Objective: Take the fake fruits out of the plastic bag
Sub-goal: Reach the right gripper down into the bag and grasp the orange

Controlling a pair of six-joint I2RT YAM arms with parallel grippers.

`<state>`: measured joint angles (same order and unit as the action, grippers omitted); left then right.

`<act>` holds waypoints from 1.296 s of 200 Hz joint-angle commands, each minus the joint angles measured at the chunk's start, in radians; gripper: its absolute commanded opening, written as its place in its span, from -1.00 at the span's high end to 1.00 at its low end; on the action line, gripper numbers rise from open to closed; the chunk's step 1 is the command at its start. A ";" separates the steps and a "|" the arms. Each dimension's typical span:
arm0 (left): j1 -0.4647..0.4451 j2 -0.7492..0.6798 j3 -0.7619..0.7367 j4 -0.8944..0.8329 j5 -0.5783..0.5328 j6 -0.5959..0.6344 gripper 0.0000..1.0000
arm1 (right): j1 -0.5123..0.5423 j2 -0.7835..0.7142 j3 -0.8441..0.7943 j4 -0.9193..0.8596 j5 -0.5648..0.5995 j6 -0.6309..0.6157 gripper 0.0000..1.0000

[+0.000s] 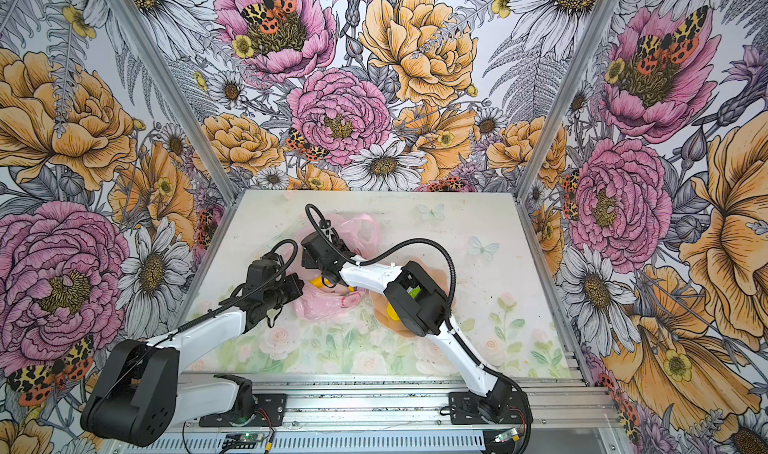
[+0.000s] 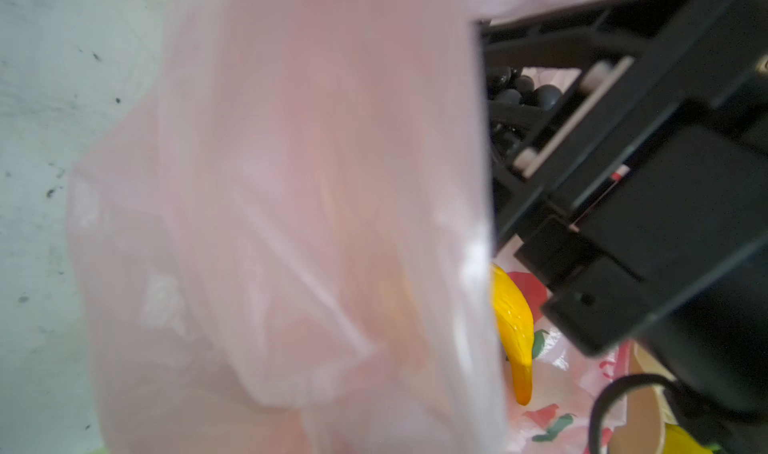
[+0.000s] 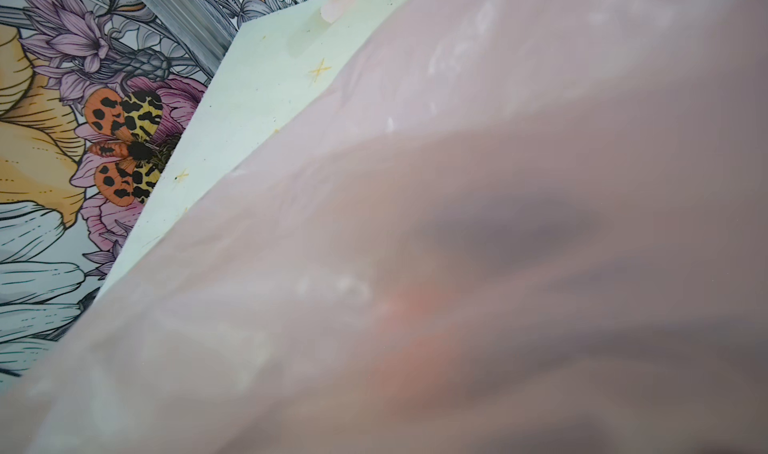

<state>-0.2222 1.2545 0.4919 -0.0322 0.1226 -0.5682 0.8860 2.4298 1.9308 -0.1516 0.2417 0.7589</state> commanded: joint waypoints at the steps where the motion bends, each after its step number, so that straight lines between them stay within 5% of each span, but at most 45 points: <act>1: 0.020 -0.017 -0.003 0.017 -0.021 0.018 1.00 | -0.011 0.052 0.076 -0.044 0.045 -0.026 -0.39; 116: 0.040 -0.008 -0.006 0.026 0.003 0.014 1.00 | -0.016 0.122 0.183 -0.103 0.010 -0.040 0.01; 259: 0.048 0.018 0.000 0.031 0.024 0.010 1.00 | 0.053 -0.073 0.022 -0.100 0.074 -0.157 0.00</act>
<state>-0.1844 1.2671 0.4919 -0.0246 0.1249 -0.5686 0.9375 2.4065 1.9724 -0.2527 0.2821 0.6266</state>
